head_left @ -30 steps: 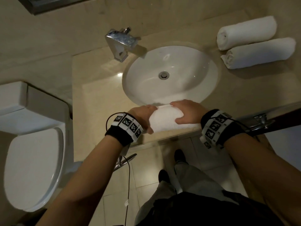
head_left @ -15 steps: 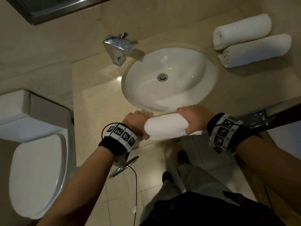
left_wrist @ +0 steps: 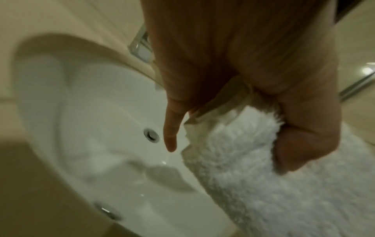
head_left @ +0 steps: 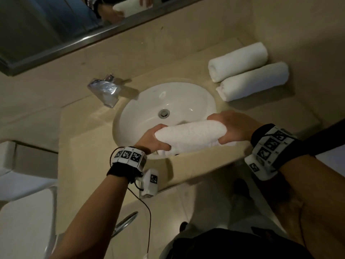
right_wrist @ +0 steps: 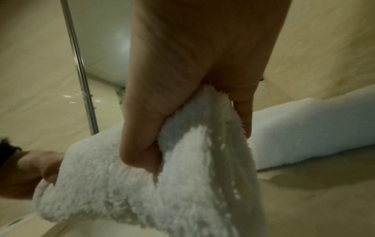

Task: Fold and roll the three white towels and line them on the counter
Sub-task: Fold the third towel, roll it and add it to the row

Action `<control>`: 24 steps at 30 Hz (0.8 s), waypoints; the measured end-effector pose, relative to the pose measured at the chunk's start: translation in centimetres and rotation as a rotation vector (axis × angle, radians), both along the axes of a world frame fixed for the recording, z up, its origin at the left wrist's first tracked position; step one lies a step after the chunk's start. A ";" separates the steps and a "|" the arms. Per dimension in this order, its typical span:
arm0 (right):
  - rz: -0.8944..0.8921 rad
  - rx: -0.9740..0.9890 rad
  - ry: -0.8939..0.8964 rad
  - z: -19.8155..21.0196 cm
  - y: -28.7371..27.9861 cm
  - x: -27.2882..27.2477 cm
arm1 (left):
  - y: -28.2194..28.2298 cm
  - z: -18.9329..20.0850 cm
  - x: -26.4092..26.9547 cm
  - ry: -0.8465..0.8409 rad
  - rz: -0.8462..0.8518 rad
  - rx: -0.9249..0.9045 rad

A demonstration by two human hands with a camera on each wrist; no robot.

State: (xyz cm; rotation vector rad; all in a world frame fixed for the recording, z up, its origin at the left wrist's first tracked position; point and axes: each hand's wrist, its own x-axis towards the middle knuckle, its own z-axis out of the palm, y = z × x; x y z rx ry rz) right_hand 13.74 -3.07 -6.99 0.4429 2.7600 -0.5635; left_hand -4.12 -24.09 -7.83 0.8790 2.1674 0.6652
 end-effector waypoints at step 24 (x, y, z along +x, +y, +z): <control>0.266 0.201 -0.344 -2.0 20.8 4.0 | 22.7 -2.3 10.1 -0.391 0.254 -0.118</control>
